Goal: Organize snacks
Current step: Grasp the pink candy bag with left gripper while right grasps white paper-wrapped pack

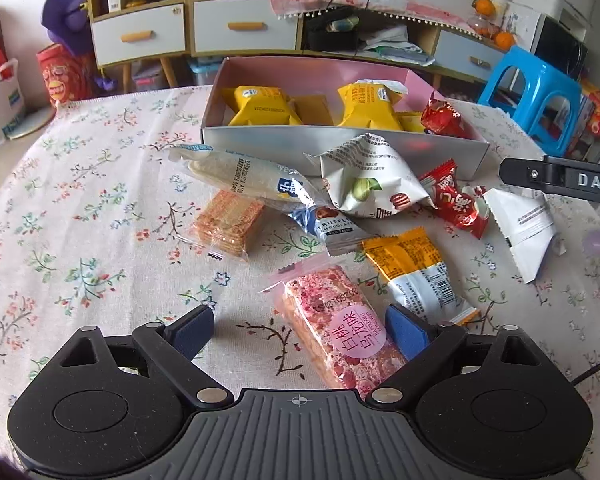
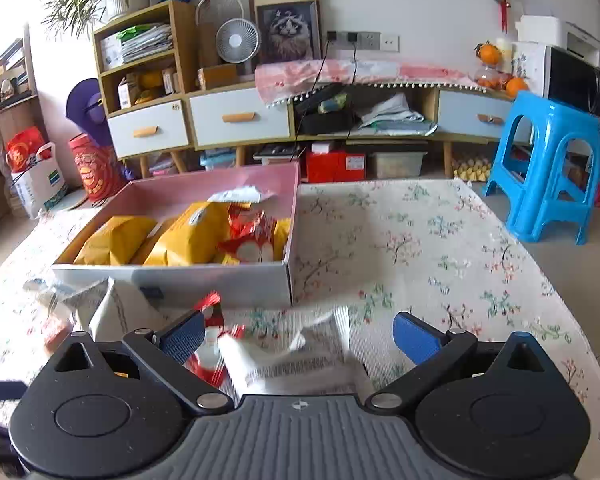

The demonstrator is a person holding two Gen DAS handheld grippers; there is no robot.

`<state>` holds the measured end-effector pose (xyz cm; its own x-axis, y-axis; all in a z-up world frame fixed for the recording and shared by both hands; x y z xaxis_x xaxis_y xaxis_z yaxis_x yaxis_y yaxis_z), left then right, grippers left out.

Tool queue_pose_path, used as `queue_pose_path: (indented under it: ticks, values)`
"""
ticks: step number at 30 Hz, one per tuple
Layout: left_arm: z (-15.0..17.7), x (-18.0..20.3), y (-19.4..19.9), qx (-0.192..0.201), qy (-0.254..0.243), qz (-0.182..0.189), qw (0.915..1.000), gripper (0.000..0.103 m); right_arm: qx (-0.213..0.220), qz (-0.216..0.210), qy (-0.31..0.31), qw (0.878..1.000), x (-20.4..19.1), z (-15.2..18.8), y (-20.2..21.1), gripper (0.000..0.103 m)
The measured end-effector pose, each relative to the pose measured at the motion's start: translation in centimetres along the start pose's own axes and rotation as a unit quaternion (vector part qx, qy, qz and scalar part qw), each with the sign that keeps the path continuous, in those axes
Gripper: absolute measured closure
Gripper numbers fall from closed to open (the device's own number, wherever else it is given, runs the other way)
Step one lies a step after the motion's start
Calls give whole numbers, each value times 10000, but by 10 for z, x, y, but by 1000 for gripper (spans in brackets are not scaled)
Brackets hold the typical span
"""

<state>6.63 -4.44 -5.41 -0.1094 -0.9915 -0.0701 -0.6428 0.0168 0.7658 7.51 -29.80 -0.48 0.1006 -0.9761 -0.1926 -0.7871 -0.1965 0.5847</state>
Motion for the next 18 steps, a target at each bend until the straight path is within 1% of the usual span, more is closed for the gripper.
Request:
queue_pose_path:
  ticks: [2,5,9,11,13,15,18]
  values:
    - [-1,-3,0,-17,47,-47,10000,11,-74,122,13,9999,1,-2,-6,10]
    - [-1,-9,-2,-77,93,-63,9999,17,-392,247,-191,9987,9,1,-18,11]
    - [-1,-12,0,-66,-53,-76,9999,29,-675,239,-577,9958,19,4,-17,11]
    - [-1,-14,1,-47,-106,-79,9999,35,-772,236,-588,9950,19,6,-14,12]
    - [0,-15,1,-18,-175,-124,9998,43,-878,240,-525,9945,17,7,-9,13]
    - [0,-17,2,-7,-211,-154,9997,47,-977,277,-416,9940,16,9,-4,14]
    - [1,-19,3,-22,-221,-155,9996,48,-1164,395,-371,9917,17,14,1,14]
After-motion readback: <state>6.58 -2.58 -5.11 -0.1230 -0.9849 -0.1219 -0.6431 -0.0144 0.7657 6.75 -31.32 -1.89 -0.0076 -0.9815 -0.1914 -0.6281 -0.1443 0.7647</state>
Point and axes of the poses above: each gripper's, at about its wrist camera, not at the fingertips, and y roughly against the way its jaws point, x to its right, z to its underside, the point moved 1 cm from there along -y, roughly the way its jaws point, and after that the axes turned 11 degrees about -z, right-handed, at the moved point
